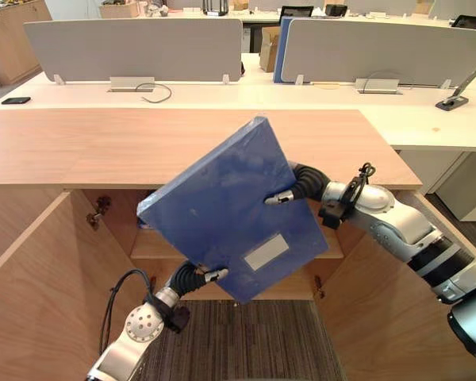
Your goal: Walk over to the cabinet, pick up the folder, carry it to the office cabinet, place the folder inside the office cabinet, then close the office cabinet door
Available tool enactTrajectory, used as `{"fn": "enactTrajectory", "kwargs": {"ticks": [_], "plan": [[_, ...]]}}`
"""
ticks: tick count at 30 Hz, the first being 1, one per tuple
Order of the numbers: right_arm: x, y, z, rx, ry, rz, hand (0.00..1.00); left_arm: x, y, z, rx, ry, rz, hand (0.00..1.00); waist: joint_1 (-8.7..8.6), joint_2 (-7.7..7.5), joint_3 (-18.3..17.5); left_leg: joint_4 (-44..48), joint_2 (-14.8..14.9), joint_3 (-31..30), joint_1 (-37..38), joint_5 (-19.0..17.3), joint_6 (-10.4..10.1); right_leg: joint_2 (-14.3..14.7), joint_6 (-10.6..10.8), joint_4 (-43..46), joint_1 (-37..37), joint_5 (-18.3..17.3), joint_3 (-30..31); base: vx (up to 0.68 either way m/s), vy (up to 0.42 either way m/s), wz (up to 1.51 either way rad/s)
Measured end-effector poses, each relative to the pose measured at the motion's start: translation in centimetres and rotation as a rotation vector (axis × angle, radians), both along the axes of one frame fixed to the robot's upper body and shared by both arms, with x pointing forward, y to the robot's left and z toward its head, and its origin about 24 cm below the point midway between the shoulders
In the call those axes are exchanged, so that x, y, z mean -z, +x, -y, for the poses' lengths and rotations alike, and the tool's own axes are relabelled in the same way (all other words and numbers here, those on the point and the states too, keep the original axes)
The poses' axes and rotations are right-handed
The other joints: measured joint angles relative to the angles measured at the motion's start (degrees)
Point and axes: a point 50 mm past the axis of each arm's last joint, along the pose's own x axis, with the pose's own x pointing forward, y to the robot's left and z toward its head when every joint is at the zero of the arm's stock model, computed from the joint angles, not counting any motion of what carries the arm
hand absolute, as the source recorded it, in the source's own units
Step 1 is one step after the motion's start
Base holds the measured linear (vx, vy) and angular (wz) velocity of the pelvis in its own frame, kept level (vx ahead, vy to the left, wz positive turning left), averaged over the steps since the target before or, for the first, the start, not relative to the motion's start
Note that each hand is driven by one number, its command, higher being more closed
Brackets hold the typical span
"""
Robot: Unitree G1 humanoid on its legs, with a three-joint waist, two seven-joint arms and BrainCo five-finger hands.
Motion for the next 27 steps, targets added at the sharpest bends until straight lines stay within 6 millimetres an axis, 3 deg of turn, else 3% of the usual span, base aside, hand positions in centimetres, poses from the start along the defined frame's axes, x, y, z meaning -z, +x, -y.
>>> {"fn": "enactTrajectory", "kwargs": {"ticks": [5, 9, 15, 18, 19, 20, 22, 24, 27], "plan": [[2.7, -0.9, -0.1, -0.001, -0.012, -0.066, 1.0, 3.3, -0.9, 0.5, -0.039, -0.2, -0.212, 0.0, 0.07, -0.11, -0.06, -0.28, -0.05, 0.09, 0.0, 0.02, 0.01, -0.01, 0.0, 0.0, -0.12, 0.0, 0.05, 0.0, 0.0, 0.0], [5.0, -1.7, -0.3, 0.023, 0.014, -0.129, 1.0, 7.2, -2.6, 1.1, -0.205, -0.439, -0.431, 0.0, 0.12, -0.12, -0.05, -0.5, -0.06, 0.2, 0.04, 0.06, 0.0, 0.0, 0.0, 0.15, -0.38, -0.01, 0.21, 0.0, 0.0, 0.0], [6.2, -2.4, -0.6, 0.053, 0.08, -0.15, 1.0, 11.1, -4.9, 0.2, -0.406, -0.506, -0.591, 0.0, 0.13, -0.17, -0.02, -1.78, -0.09, 0.23, 0.19, 0.92, -0.11, 0.02, 0.02, 0.87, -1.33, -0.05, 0.47, -0.01, 0.002, 0.0], [6.2, -2.8, -0.5, 0.076, 0.152, -0.141, 1.0, 14.3, -7.9, -1.5, -0.6, -0.498, -0.748, 0.0, 0.14, -0.17, 0.0, -2.82, -0.13, 0.22, 0.28, 1.49, -0.07, 0.05, 0.05, 1.24, -1.9, -0.07, 0.51, -0.01, 0.003, -0.01], [5.7, -3.5, -0.9, 0.025, 0.249, -0.157, 1.0, 16.1, -10.4, -3.7, -0.785, -0.46, -0.857, 0.0, -0.32, -0.17, 0.04, -2.97, -0.1, -0.06, 0.21, 1.57, -0.12, 0.2, 0.07, 1.21, -1.92, -0.06, 0.39, 0.0, 0.0, 0.0], [5.5, -4.3, -1.4, -0.03, 0.294, -0.167, 1.0, 16.5, -11.6, -6.0, -0.908, -0.431, -0.876, 0.0, -0.38, -0.22, 0.07, -3.04, -0.09, -0.23, 0.35, 1.62, -0.2, 0.25, 0.08, 1.18, -1.89, -0.07, 0.44, 0.0, 0.0, 0.0], [5.3, -5.2, -2.1, -0.083, 0.332, -0.168, 1.0, 17.0, -13.9, -8.3, -1.023, -0.382, -0.925, 0.0, -0.34, -0.18, 0.05, -3.02, -0.12, -0.47, 0.42, 1.62, -0.2, 0.23, 0.12, 1.18, -1.8, -0.1, 0.41, 0.0, 0.0, 0.0], [6.0, -5.7, -2.4, -0.098, 0.349, -0.192, 1.0, 17.5, -16.9, -9.3, -1.131, -0.362, -1.0, 0.0, -0.1, -0.45, 0.21, -2.96, -0.36, -0.79, 0.41, 1.63, -0.19, 0.03, 0.17, 1.2, -1.78, -0.13, 0.27, -0.02, 0.016, 0.04], [6.7, -6.1, -2.5, -0.094, 0.351, -0.216, 1.0, 18.0, -19.6, -8.6, -1.19, -0.373, -1.088, 0.0, 0.15, -0.52, 0.27, -3.0, -0.82, -1.63, 0.37, 1.63, -0.18, -0.29, 0.33, 1.2, -1.76, -0.23, 0.1, -0.01, 0.024, 0.04]]}}
